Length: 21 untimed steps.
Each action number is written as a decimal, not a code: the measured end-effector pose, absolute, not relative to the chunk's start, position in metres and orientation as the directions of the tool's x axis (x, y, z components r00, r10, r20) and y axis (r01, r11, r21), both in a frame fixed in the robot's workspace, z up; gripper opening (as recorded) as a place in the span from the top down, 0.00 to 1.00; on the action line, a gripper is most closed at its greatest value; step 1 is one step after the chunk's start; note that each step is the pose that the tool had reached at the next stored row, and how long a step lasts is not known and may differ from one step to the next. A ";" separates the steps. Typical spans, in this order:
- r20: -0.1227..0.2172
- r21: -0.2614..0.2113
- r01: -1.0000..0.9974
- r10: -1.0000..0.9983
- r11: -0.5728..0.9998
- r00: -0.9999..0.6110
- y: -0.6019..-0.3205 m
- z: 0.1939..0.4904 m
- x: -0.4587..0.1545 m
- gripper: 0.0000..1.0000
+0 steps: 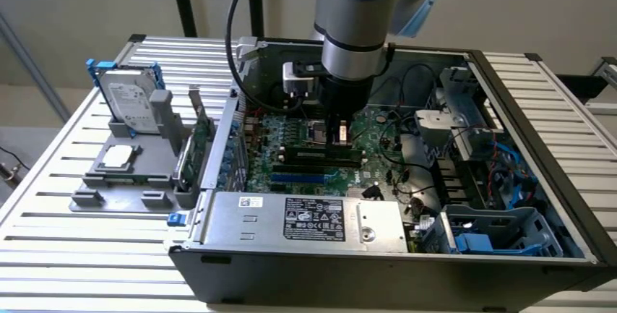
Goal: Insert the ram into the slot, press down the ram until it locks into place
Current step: 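Insert the ram into the slot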
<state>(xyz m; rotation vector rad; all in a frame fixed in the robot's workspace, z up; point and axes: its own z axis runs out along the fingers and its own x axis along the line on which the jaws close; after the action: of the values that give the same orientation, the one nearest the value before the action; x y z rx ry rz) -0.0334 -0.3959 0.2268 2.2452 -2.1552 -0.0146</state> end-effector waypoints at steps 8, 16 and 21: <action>0.013 0.028 -0.999 -0.999 -0.040 0.040 -0.395 0.225 -0.033 0.86; 0.013 0.028 -0.999 -0.999 -0.039 0.040 -0.395 0.223 -0.033 0.85; 0.012 0.028 -0.999 -0.999 -0.039 0.040 -0.395 0.232 -0.033 0.72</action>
<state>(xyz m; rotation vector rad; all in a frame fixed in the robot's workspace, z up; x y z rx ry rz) -0.0335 -0.3951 0.2320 2.2446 -2.1577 -0.0167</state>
